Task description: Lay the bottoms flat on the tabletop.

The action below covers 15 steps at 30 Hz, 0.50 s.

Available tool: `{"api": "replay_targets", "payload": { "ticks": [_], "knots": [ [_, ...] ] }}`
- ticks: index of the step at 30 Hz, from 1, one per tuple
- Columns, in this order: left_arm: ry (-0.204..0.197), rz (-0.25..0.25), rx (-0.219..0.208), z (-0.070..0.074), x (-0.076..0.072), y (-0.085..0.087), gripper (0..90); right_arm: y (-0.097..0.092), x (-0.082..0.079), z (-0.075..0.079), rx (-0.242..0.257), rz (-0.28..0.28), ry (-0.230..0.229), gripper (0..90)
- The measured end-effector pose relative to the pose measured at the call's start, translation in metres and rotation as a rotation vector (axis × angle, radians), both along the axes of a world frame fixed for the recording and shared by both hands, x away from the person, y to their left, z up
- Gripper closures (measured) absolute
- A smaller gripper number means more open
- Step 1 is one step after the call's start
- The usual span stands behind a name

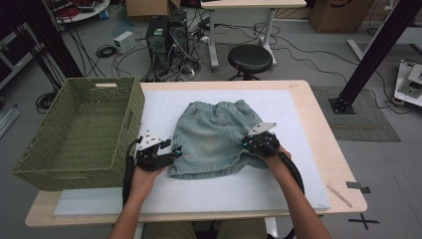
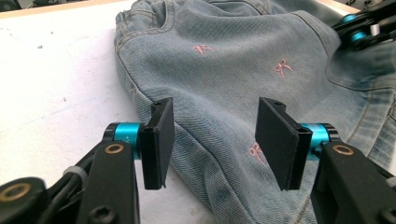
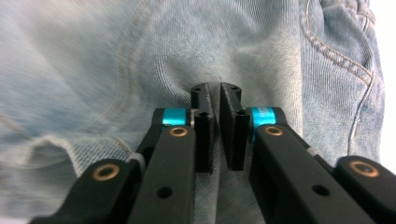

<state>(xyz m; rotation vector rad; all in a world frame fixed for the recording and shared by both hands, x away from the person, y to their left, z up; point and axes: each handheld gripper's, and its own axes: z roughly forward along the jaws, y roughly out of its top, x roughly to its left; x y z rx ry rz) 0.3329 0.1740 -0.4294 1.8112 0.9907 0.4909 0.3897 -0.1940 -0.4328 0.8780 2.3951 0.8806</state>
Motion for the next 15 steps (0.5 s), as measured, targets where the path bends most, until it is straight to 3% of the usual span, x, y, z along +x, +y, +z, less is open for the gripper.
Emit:
{"api": "replay_targets", "payload": {
  "ticks": [2, 4, 7, 12, 15],
  "knots": [
    [0.009, -0.003, 0.001, -0.001, -0.001, -0.001, 47.0, 0.002, 0.002, -0.007, -0.032, 0.009, 0.0, 80.5],
    [0.016, -0.01, 0.011, -0.003, -0.001, -0.001, 46.8, 0.001, 0.0, -0.007, -0.015, 0.007, -0.004, 74.6],
    [0.024, -0.005, 0.009, -0.006, -0.001, 0.0, 46.3, -0.007, -0.009, 0.0, 0.038, -0.001, -0.013, 63.1],
    [0.018, -0.004, 0.001, -0.006, -0.003, 0.002, 46.3, -0.031, -0.03, 0.013, 0.153, 0.002, -0.061, 61.9],
    [0.01, -0.006, -0.006, -0.005, -0.003, 0.003, 46.2, -0.041, -0.045, 0.018, 0.187, 0.021, -0.091, 64.4]
  ]
}}
